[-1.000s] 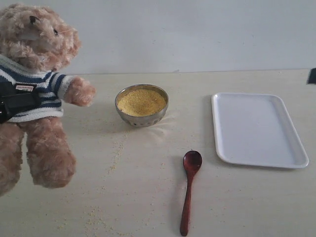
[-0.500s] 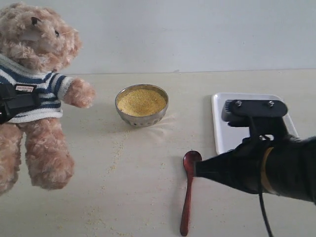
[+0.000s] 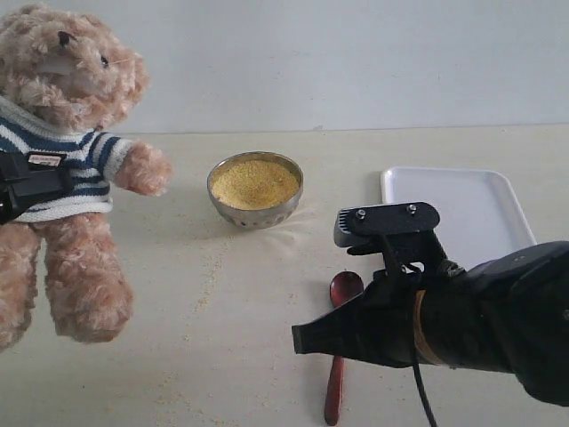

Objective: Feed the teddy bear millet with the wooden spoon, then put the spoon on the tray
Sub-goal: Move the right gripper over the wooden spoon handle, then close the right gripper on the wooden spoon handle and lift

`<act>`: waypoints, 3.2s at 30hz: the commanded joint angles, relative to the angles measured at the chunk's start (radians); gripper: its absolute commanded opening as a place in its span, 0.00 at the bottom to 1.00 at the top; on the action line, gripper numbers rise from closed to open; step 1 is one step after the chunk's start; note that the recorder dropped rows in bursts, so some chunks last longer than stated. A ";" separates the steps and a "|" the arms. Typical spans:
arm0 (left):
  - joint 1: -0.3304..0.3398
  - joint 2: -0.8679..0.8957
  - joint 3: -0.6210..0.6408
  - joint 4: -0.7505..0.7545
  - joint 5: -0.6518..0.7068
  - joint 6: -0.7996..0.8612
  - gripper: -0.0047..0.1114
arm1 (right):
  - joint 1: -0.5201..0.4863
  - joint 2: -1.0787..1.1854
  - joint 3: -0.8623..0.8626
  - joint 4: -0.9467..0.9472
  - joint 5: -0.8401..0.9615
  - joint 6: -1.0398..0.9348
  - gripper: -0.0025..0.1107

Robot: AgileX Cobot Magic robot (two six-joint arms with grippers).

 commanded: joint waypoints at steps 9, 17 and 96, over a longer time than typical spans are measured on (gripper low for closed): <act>-0.002 -0.003 -0.003 -0.020 0.009 0.006 0.08 | 0.003 0.006 -0.011 -0.016 0.001 -0.043 0.56; -0.002 -0.003 -0.003 -0.020 0.011 0.006 0.08 | 0.018 0.006 -0.011 -0.044 0.110 -0.043 0.45; -0.002 -0.003 -0.003 -0.020 0.075 0.044 0.08 | 0.224 0.257 -0.032 -0.042 0.283 0.221 0.02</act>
